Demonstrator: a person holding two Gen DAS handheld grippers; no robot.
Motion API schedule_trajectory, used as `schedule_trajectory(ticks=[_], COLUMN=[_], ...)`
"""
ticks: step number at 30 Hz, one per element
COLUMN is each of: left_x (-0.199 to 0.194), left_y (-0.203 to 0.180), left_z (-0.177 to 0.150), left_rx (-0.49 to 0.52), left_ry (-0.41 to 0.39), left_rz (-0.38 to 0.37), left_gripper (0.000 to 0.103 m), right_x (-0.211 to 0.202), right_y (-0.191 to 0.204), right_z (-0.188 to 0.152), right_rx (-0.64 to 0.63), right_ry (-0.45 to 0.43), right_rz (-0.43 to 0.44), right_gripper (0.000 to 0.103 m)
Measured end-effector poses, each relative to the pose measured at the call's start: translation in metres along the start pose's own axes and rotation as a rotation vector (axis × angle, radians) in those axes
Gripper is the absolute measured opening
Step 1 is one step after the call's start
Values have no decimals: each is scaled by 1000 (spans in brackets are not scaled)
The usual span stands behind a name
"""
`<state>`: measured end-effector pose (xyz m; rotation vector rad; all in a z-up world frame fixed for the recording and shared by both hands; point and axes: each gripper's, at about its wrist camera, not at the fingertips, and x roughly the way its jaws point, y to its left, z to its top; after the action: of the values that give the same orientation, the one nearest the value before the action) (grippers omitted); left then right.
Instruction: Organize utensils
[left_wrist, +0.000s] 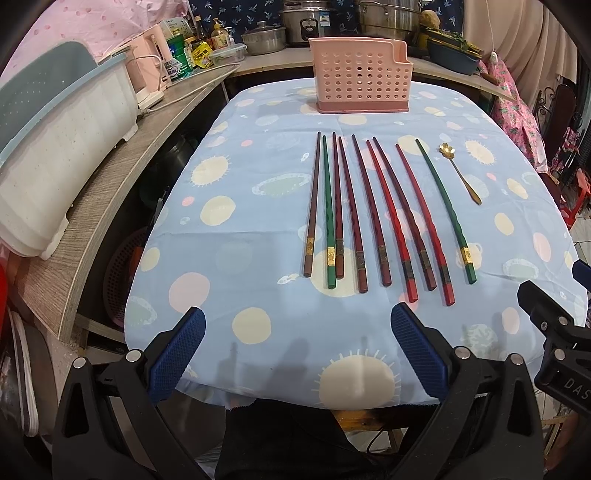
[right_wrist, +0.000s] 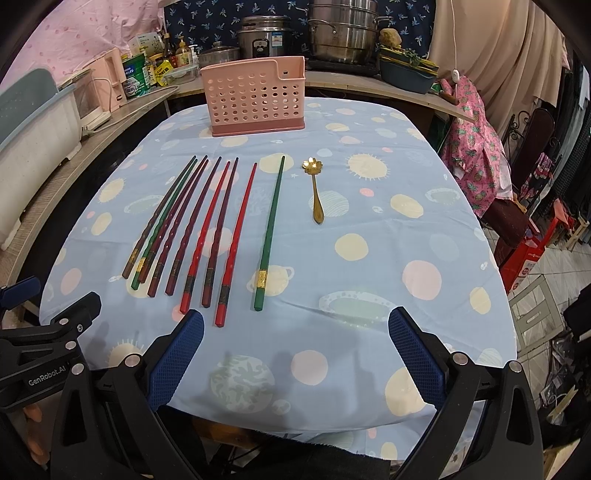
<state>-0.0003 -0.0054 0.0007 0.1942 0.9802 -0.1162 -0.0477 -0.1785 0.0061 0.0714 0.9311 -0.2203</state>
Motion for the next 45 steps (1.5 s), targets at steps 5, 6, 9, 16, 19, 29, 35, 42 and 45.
schedule_trajectory(ticks=[5, 6, 9, 16, 19, 29, 35, 42, 45], left_x=[0, -1, 0, 0, 0, -1, 0, 0, 0], left_y=[0, -1, 0, 1, 1, 2, 2, 2, 2], left_z=[0, 0, 0, 0, 0, 0, 0, 0, 0], left_rx=[2, 3, 1, 2, 1, 3, 3, 3, 3], left_ry=[-2, -3, -1, -1, -1, 0, 1, 1, 1], left_rz=[0, 1, 1, -1, -1, -2, -1, 0, 0], left_gripper=[96, 96, 96, 96, 96, 96, 96, 96, 96], right_x=[1, 1, 1, 1, 1, 1, 0, 2, 3], right_y=[0, 0, -1, -1, -1, 0, -1, 1, 1], right_z=[-1, -1, -1, -1, -1, 0, -2, -1, -1], right_rx=[1, 1, 0, 0, 0, 0, 2, -5, -4], right_ry=[0, 0, -1, 0, -1, -2, -1, 2, 4], right_rz=[1, 1, 1, 1, 1, -2, -1, -3, -3], right_gripper=[96, 96, 96, 96, 96, 96, 96, 96, 96])
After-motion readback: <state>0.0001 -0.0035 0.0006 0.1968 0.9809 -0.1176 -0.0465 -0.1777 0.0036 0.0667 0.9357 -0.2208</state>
